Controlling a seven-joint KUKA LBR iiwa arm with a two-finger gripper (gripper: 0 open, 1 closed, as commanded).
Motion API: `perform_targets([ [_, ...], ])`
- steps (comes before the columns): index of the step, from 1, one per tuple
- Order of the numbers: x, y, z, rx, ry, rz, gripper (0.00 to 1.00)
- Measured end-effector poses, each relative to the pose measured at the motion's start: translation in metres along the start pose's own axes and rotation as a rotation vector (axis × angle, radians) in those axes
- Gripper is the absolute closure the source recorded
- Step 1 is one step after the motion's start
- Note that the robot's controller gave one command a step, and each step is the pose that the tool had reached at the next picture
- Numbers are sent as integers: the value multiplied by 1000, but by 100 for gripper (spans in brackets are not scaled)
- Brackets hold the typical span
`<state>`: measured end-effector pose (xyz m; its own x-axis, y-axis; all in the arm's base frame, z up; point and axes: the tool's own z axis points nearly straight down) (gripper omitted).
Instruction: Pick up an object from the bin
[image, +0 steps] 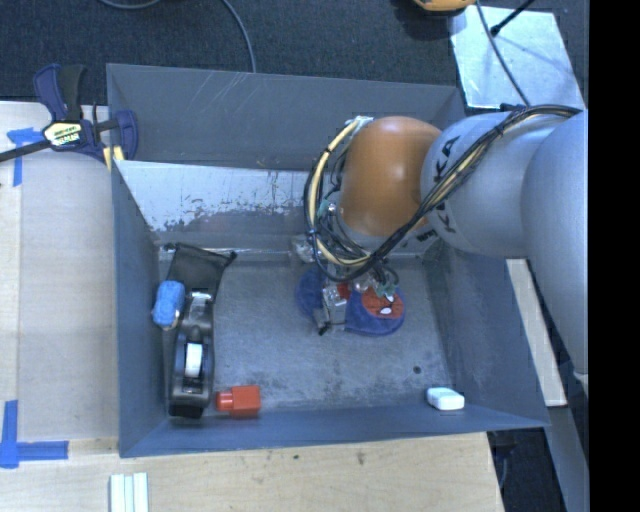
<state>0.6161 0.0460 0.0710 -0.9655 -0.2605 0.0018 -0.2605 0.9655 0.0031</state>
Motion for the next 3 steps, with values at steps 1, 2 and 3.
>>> perform_targets([
  [1, -2, 0, -3, -1, -4, 1, 100],
  [2, -6, 4, -102, 5, -15, 8, 100],
  [3, -3, 19, -204, 5, -15, 63, 100],
])
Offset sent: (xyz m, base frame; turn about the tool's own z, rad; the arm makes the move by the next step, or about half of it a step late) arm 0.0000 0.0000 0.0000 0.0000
